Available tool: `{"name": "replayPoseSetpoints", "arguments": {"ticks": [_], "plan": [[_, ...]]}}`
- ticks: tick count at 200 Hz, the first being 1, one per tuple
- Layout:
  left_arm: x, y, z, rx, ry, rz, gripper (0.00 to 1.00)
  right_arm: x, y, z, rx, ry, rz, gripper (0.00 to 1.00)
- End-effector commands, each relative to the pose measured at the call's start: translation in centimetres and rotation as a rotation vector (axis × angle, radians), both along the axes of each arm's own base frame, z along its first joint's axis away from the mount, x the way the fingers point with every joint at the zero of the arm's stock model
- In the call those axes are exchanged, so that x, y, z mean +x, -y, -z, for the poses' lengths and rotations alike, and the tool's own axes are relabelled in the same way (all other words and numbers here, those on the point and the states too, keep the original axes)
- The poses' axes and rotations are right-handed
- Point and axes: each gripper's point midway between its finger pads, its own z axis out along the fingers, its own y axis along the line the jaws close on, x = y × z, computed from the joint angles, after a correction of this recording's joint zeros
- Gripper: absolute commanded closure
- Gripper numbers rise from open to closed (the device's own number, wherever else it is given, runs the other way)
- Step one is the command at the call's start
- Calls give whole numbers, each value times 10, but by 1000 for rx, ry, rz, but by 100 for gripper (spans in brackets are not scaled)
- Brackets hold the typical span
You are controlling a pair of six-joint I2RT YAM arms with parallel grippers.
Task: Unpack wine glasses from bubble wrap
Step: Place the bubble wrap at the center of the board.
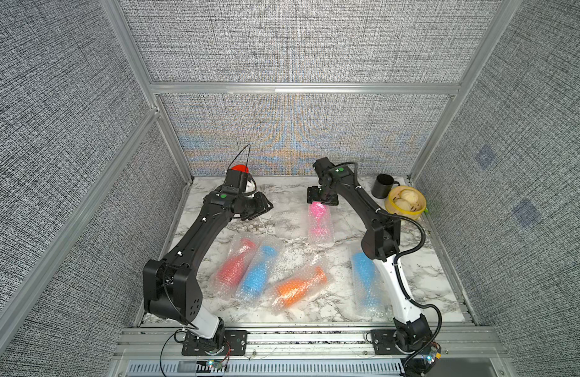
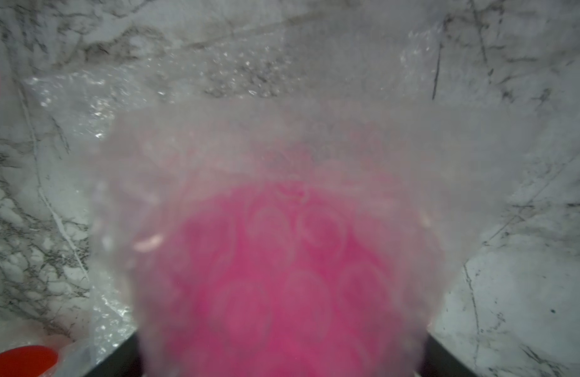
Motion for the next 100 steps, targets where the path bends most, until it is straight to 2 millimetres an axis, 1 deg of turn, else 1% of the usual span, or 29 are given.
{"name": "replayPoseSetpoints", "arguments": {"ticks": [1,16,28,46,60,63,64,81,100], "plan": [[0,3,3,-9,-4,22,53,6,-20,-6,121,17,-24,9],[3,6,5,-19,-7,25,53,9,-25,-12,152,31,-43,5],[6,8,7,-21,-9,26,53,8,-25,-21,157,46,-63,3],[12,10,8,-15,-9,28,53,5,-15,-34,145,66,-57,1],[18,14,10,-5,-8,35,53,0,-5,-36,154,65,-41,1],[19,15,11,-3,-10,36,53,-1,-4,-44,167,79,-43,1],[20,15,11,-2,-9,38,53,-3,-3,-40,164,69,-41,1],[26,27,11,-2,-1,75,52,-10,6,-39,205,75,-29,4],[31,45,12,-4,9,125,52,-16,18,-27,242,64,-2,13]]}}
